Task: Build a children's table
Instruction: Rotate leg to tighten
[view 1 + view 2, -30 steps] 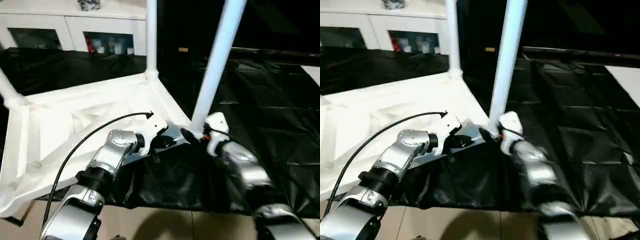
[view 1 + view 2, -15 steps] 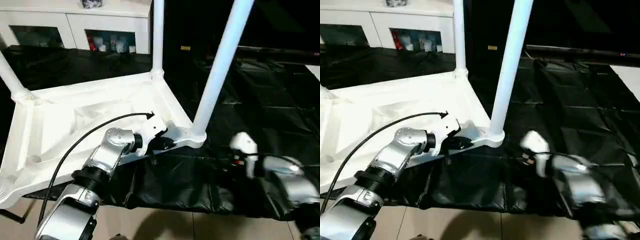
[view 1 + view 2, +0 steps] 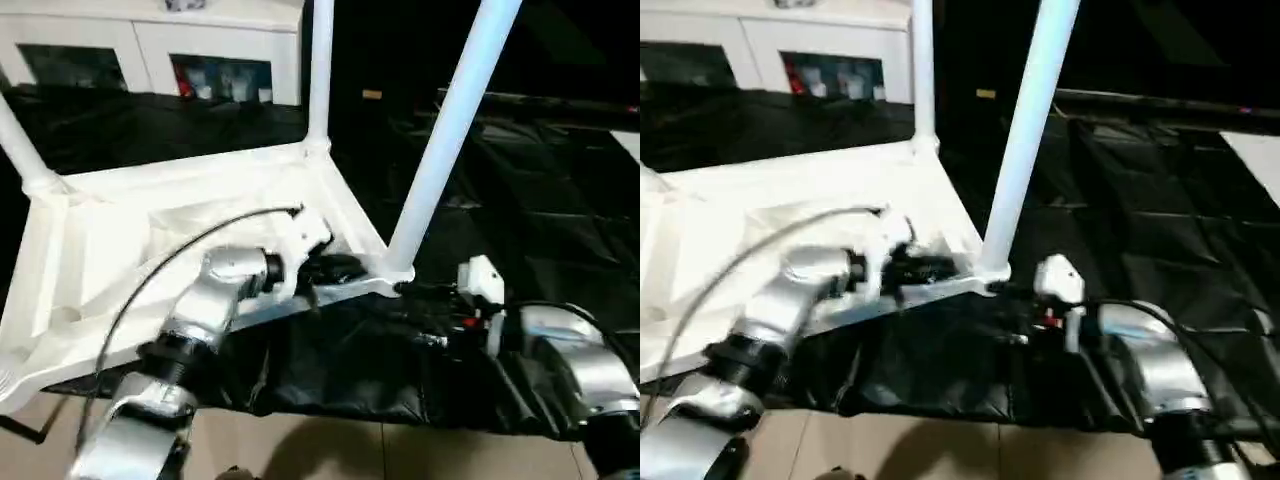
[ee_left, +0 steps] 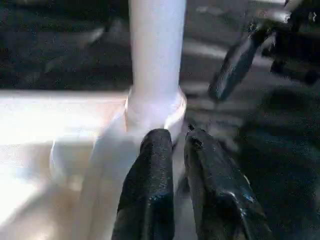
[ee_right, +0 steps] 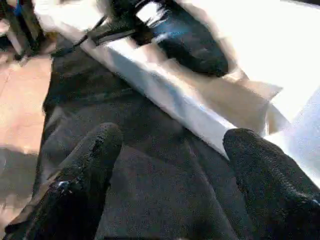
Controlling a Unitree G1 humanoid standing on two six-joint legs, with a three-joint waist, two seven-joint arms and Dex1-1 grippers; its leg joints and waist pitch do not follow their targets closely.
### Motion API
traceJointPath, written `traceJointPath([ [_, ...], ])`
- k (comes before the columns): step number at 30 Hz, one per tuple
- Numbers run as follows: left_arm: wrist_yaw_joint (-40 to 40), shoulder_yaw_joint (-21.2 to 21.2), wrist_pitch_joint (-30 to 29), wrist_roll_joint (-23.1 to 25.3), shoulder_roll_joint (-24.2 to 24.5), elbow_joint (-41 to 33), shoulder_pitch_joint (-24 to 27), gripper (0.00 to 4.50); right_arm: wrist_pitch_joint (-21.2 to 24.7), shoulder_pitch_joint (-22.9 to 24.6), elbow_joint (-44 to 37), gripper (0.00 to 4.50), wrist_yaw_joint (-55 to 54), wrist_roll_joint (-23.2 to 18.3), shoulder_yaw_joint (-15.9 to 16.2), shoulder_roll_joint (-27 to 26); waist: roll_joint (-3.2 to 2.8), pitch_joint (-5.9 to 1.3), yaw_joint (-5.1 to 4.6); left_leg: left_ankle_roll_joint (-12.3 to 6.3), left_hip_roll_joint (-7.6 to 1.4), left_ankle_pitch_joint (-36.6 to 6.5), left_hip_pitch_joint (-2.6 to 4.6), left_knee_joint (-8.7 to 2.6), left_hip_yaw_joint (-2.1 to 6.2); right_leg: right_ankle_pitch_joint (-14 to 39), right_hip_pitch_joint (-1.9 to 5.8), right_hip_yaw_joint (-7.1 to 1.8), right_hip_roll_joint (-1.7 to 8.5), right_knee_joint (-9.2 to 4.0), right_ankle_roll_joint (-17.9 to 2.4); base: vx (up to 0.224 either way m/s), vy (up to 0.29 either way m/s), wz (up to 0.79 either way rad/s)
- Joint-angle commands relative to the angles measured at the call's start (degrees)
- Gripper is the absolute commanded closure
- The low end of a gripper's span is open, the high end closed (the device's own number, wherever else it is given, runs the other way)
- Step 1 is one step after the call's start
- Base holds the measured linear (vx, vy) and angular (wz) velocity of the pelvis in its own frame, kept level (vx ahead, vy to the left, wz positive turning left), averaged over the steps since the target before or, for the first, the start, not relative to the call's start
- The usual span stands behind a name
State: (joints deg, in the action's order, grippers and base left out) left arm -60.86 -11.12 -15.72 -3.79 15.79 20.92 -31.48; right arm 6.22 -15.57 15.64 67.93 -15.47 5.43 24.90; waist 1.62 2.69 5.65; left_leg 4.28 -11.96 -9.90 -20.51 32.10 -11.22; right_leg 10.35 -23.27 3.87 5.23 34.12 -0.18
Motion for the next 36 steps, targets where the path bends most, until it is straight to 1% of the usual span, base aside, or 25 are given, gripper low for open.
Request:
traceJointPath([
  [1, -1.7, 0.2, -2.3, -0.6, 1.3, -2.5, 1.0, 3.64, 0.8, -0.4, -1.0, 0.78, -0.8, -0.5, 0.2, -0.1, 0.58, -3.22, 0.26, -4.00, -1.55, -12.3, -0.01, -3.39, 0.70, 14.1, 2.79, -2.16, 2.95, -4.02, -11.2, 0.000, 0.000, 0.00],
  [2, -5.9, 0.2, -7.1, -2.4, 6.1, -9.0, 4.2, 3.64, 1.5, -1.0, -1.1, 0.78, -2.1, -0.5, 0.9, -2.1, 0.90, -3.41, 0.25, -3.68, -1.59, -11.4, 0.16, -3.25, 0.71, 12.8, 2.85, -2.22, 2.97, -3.67, -11.4, 0.000, 0.000, 0.00],
  [3, -7.8, 0.2, -9.4, -3.3, 8.5, -11.8, 5.7, 3.64, 1.7, -1.3, -0.8, 0.78, -2.7, -0.3, 1.4, -2.9, 0.46, -3.37, 0.01, -3.36, -1.75, -10.0, 0.01, -3.51, 0.82, 10.8, 2.84, -2.24, 2.92, -3.15, -12.2, 0.000, 0.000, 0.00],
  [4, -8.9, 0.2, -11.3, -4.0, 10.1, -14.0, 6.7, 3.64, 2.0, -1.5, -0.9, 0.78, -3.2, -0.2, 1.8, -3.4, 0.31, -3.24, -0.26, -3.42, -1.64, -10.1, 0.03, -3.54, 0.69, 10.6, 2.63, -2.24, 2.66, -3.27, -12.3, 0.000, 0.000, 0.00],
  [5, -10.2, 0.1, -12.8, -4.6, 12.1, -16.2, 7.9, 3.64, 2.0, -1.7, -0.6, 0.78, -3.9, 0.2, 2.3, -4.1, 0.85, -3.20, -0.32, -3.19, -1.63, -10.3, 0.24, -3.43, 0.61, 10.4, 2.55, -2.25, 2.58, -3.06, -12.7, 0.000, 0.000, 0.00],
  [6, -11.2, 0.1, -14.7, -5.3, 14.3, -18.4, 9.2, 3.64, 1.7, -2.1, 0.0, 0.78, -5.0, 0.7, 2.7, -5.1, 0.44, -3.21, -0.35, -2.85, -1.70, -10.1, 0.50, -3.43, 0.51, 9.6, 2.37, -2.36, 2.57, -2.99, -13.1, 0.000, 0.000, 0.00],
  [7, -11.9, 0.1, -15.8, -5.8, 15.7, -19.8, 10.0, 3.64, 1.5, -2.3, 0.4, 0.78, -5.7, 1.0, 2.9, -5.7, 0.82, -3.02, -0.27, -2.71, -1.64, -10.4, 0.70, -3.48, 0.35, 9.4, 2.19, -2.33, 2.32, -3.21, -13.3, 0.000, 0.000, 0.00],
  [8, -12.9, 0.3, -17.8, -6.7, 17.8, -22.0, 11.5, 3.64, 1.2, -3.4, 2.1, 0.78, -7.5, 1.7, 3.1, -7.4, 0.62, -3.06, -0.15, -2.25, -1.73, -10.6, 0.88, -3.48, 0.38, 9.0, 2.10, -2.39, 2.49, -2.88, -13.7, 0.000, 0.000, 0.00],
  [9, -13.4, 0.6, -19.2, -7.4, 19.3, -23.5, 12.5, 3.64, 1.0, -4.3, 3.5, 0.78, -8.9, 2.4, 3.3, -8.9, 0.90, -2.90, -0.33, -1.86, -1.56, -10.8, 0.37, -3.82, 0.49, 10.3, 2.39, -2.34, 2.49, -2.81, -13.3, 0.000, 0.000, 0.00],
  [10, -13.5, 0.7, -19.5, -7.5, 19.6, -23.7, 12.7, 3.64, 1.1, -4.5, 3.9, 0.78, -9.2, 2.5, 3.4, -9.3, 0.64, -2.90, -0.29, -1.45, -1.59, -11.5, 0.78, -3.80, 0.46, 11.0, 2.09, -2.37, 2.48, -2.95, -13.2, 0.000, 0.000, 0.00],
  [11, -13.8, 0.7, -21.1, -7.9, 21.3, -25.4, 14.0, 3.64, 1.3, -5.8, 5.8, 0.78, -11.1, 3.0, 3.9, -11.9, 0.74, -2.77, -0.48, -0.73, -1.59, -12.5, 0.80, -3.84, 0.46, 11.4, 2.08, -2.45, 2.50, -3.03, -13.0, 0.000, 0.000, 0.00],
  [12, -13.8, 0.6, -21.5, -7.9, 21.7, -25.9, 14.3, 3.64, 1.3, -6.1, 6.1, 0.78, -11.5, 3.0, 4.1, -12.7, 0.60, -2.72, -0.48, -0.10, -1.54, -13.5, 0.86, -3.96, 0.47, 12.2, 2.02, -2.54, 2.59, -3.17, -12.8, 0.000, 0.000, 0.00],
  [14, -11.5, -0.6, -22.1, -5.0, 22.7, -26.9, 15.3, 3.64, 0.7, -8.1, 9.0, 0.78, -16.6, 3.4, 3.8, -17.5, 0.69, -2.76, -0.55, 0.82, -1.53, -13.9, 0.85, -4.02, 0.57, 12.0, 2.04, -2.66, 2.67, -3.09, -12.1, 0.000, 0.000, 0.00],
  [16, -10.5, -1.3, -22.7, -4.0, 23.2, -27.3, 15.5, 3.64, 0.1, -9.3, 10.6, 0.78, -19.7, 3.3, 3.3, -19.9, 0.73, -2.71, -0.65, 1.06, -1.49, -14.0, 0.79, -4.11, 0.64, 12.3, 2.13, -2.66, 2.63, -3.12, -11.8, 0.000, 0.000, 0.00],
  [17, -9.0, -1.3, -23.2, -3.2, 23.0, -27.1, 15.3, 3.64, -0.1, -10.9, 12.8, 0.78, -24.1, 3.1, 2.1, -22.5, 0.43, -2.82, -0.71, 1.73, -1.43, -14.0, 0.89, -4.10, 0.68, 11.9, 2.20, -2.71, 2.66, -2.97, -11.5, 0.000, 0.000, 0.00],
  [18, -9.0, -1.3, -23.2, -3.2, 23.0, -27.1, 15.3, 3.64, -0.1, -10.9, 12.8, 0.78, -24.1, 3.1, 2.1, -22.5, 0.48, -2.82, -0.78, 2.24, -1.36, -13.8, 0.97, -4.09, 0.64, 11.6, 2.12, -2.76, 2.59, -2.92, -11.5, 0.000, 0.000, 0.00],
  [20, -7.7, -2.5, -23.4, -1.9, 24.0, -27.1, 15.1, 3.64, -1.7, -13.7, 17.5, 0.78, -31.4, 3.8, -0.1, -25.7, 0.31, -2.83, -0.85, 2.90, -1.31, -13.7, 1.05, -4.08, 0.63, 11.3, 2.06, -2.84, 2.59, -2.85, -11.4, 0.000, 0.000, 0.00],
  [21, -6.9, -3.0, -23.7, -1.4, 24.5, -26.9, 14.9, 3.64, -4.3, -15.9, 21.6, 0.78, -38.2, 4.7, -1.9, -27.9, 0.33, -2.91, -0.75, 3.31, -1.26, -13.6, 1.20, -4.03, 0.57, 11.1, 1.94, -2.83, 2.60, -2.80, -11.3, 0.000, 0.000, 0.00],
  [23, -6.4, -2.9, -23.9, -1.4, 24.5, -26.9, 14.7, 3.64, -6.7, -17.3, 24.3, 0.78, -43.2, 5.5, -3.1, -29.0, 0.32, -2.98, -0.70, 3.93, -1.13, -13.5, 1.30, -3.95, 0.48, 10.8, 1.91, -2.87, 2.58, -2.70, -11.1, 0.000, 0.000, 0.00],
  [26, -5.5, -2.7, -24.1, -1.2, 24.7, -27.0, 14.6, 3.64, -8.2, -19.9, 29.3, 0.78, -50.8, 6.0, -5.2, -29.9, 0.38, -3.01, -0.78, 4.12, -0.98, -13.1, 1.13, -3.91, 0.49, 9.3, 2.07, -2.86, 2.34, -2.37, -10.8, 0.000, 0.000, 0.00],
  [27, -4.8, -2.6, -23.7, -0.7, 24.9, -27.0, 14.7, 3.64, -8.6, -21.7, 33.0, 0.78, -55.5, 5.7, -6.8, -30.1, 0.44, -3.01, -0.78, 4.26, -0.95, -13.8, 1.08, -3.91, 0.54, 10.0, 2.11, -2.79, 2.33, -2.39, -10.5, 0.000, 0.000, 0.00],
  [28, -4.8, -2.6, -23.7, -0.7, 24.9, -27.0, 14.7, 3.64, -8.6, -21.7, 33.0, 0.78, -55.5, 5.7, -6.8, -30.1, 0.42, -2.97, -0.93, 4.33, -0.92, -14.2, 1.09, -3.91, 0.54, 10.5, 2.06, -2.83, 2.29, -2.43, -10.3, 0.000, 0.000, 0.00],
  [29, -4.2, -2.2, -23.6, -0.6, 24.7, -27.0, 14.9, 3.64, -9.4, -23.3, 35.8, 0.78, -59.4, 5.1, -8.3, -29.9, 0.49, -2.99, -0.76, 4.28, -0.93, -14.8, 1.22, -3.83, 0.50, 10.9, 1.97, -2.87, 2.32, -2.47, -9.8, 0.000, 0.000, 0.00],
  [34, -2.4, -1.4, -22.8, -0.6, 24.5, -26.1, 14.9, 3.64, -11.5, -26.4, 41.0, 0.78, -65.4, 4.4, -11.5, -28.5, 0.44, -3.17, -0.55, 4.39, -0.86, -14.7, 1.18, -3.72, 0.48, 9.2, 1.97, -2.76, 2.16, -2.20, -9.1, 0.000, 0.000, 0.00],
  [36, -1.8, -1.5, -22.5, -0.3, 24.5, -25.7, 14.8, 3.64, -12.3, -27.1, 42.5, 0.78, -66.5, 4.5, -12.3, -28.1, 0.72, -3.22, -0.54, 3.99, -0.73, -14.2, 1.02, -3.55, 0.39, 8.3, 2.09, -2.76, 2.12, -2.05, -9.3, 0.000, 0.000, 0.00],
])
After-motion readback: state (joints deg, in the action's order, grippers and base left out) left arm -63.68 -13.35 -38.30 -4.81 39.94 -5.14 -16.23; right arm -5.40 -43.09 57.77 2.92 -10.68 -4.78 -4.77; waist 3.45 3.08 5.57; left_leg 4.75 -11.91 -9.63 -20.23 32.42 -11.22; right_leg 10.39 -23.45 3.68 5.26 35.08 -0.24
